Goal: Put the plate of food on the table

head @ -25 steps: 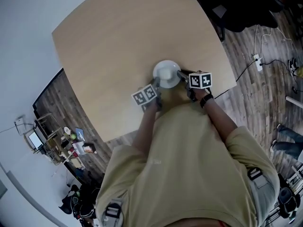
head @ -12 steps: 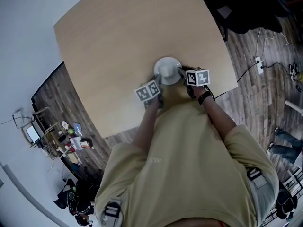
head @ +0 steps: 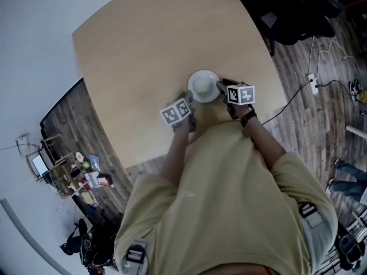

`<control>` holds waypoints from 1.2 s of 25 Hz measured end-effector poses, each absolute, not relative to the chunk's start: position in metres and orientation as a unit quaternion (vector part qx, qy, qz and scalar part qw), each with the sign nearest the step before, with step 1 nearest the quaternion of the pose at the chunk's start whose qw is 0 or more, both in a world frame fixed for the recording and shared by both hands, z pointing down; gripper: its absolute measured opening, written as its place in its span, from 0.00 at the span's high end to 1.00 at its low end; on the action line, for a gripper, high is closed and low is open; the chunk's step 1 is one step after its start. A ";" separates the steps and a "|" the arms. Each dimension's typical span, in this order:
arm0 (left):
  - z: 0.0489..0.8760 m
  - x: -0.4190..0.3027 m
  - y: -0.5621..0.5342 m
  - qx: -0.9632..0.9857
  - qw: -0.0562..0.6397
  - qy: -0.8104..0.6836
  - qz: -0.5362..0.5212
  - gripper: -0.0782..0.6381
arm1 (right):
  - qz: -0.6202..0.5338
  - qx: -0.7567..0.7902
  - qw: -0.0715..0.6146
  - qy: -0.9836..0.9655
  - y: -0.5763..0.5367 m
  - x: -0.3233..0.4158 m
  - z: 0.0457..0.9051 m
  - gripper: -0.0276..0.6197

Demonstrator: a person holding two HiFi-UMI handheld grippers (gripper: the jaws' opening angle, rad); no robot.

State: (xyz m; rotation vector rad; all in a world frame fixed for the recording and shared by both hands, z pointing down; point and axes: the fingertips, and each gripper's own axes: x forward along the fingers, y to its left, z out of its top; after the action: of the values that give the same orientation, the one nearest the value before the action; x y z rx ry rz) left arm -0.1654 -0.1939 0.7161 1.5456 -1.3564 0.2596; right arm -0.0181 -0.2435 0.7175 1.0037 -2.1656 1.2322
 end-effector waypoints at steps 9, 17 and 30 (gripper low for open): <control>0.661 -0.153 -0.180 0.699 0.433 -0.564 0.076 0.77 | 0.302 0.391 0.195 -0.847 -0.233 -0.010 0.649 0.79; 0.579 -0.160 -0.158 0.737 0.323 -0.592 0.043 0.84 | 0.162 0.420 0.148 -0.881 -0.198 -0.011 0.565 0.89; 0.501 -0.159 -0.121 0.772 0.163 -0.614 0.029 0.89 | 0.080 0.472 0.091 -0.873 -0.155 0.002 0.490 0.95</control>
State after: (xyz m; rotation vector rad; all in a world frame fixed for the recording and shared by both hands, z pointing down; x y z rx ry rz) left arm -0.1589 -0.1206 0.5008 2.2017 -1.7522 0.0826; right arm 0.0022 -0.1548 0.4897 1.4025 -2.5947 0.2365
